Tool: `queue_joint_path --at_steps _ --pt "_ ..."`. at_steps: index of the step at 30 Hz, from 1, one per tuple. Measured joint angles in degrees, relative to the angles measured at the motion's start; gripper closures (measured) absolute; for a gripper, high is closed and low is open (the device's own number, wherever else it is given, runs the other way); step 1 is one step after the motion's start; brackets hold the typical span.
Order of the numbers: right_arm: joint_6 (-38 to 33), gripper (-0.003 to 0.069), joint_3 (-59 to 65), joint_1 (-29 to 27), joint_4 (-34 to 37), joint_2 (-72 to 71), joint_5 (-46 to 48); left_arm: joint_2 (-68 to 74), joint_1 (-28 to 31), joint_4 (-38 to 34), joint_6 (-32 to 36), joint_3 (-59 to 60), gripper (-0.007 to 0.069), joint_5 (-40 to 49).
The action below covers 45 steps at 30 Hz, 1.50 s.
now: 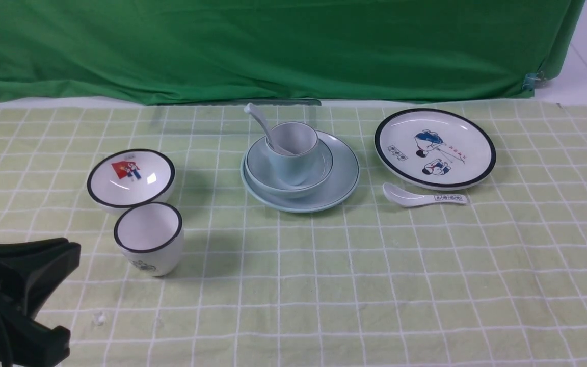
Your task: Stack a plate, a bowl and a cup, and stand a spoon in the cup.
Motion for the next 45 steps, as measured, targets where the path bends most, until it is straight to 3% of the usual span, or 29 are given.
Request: queue_joint_path --at_steps 4,7,11,14,19,22,27,33,40,45 --pt "-1.4 0.0646 13.7 0.0 0.3 -6.2 -10.7 0.0 0.0 0.0 0.0 0.0 0.0631 0.0" --pt "-2.0 0.0643 22.2 0.0 0.3 -8.2 -13.5 0.0 0.0 -0.1 0.0 0.0 0.0631 0.0" --pt "-1.8 0.0643 24.8 0.0 0.5 -8.3 -8.6 0.0 0.0 -0.1 0.0 0.0 0.0631 0.0" --pt "3.1 0.0641 25.2 0.0 0.8 -8.3 -0.5 0.0 0.0 -0.1 0.0 0.0 0.0631 0.0" --pt "6.2 0.0650 25.2 -0.5 0.9 -9.7 1.0 0.0 0.0 -0.1 0.0 0.0 0.0631 0.0" --pt "7.2 0.0650 25.2 -3.9 0.9 -13.7 1.0 0.0 0.0 -0.1 0.0 0.0 0.0631 0.0" --pt "7.7 0.0649 25.2 -15.9 0.9 -24.0 1.0 0.0 0.0 -0.1 0.0 0.0 0.0631 0.0" --pt "8.1 0.0649 25.2 -25.6 0.9 -25.5 3.2 0.0 0.0 -0.1 0.0 0.0 0.0631 0.0" --pt "8.0 0.0649 25.2 -27.8 1.1 -25.6 15.6 0.0 0.0 -0.1 0.0 0.0 0.0631 0.0" --pt "6.9 0.0648 25.2 -27.9 1.1 -25.6 17.1 0.0 0.0 -0.1 0.0 0.0 0.0631 0.0"
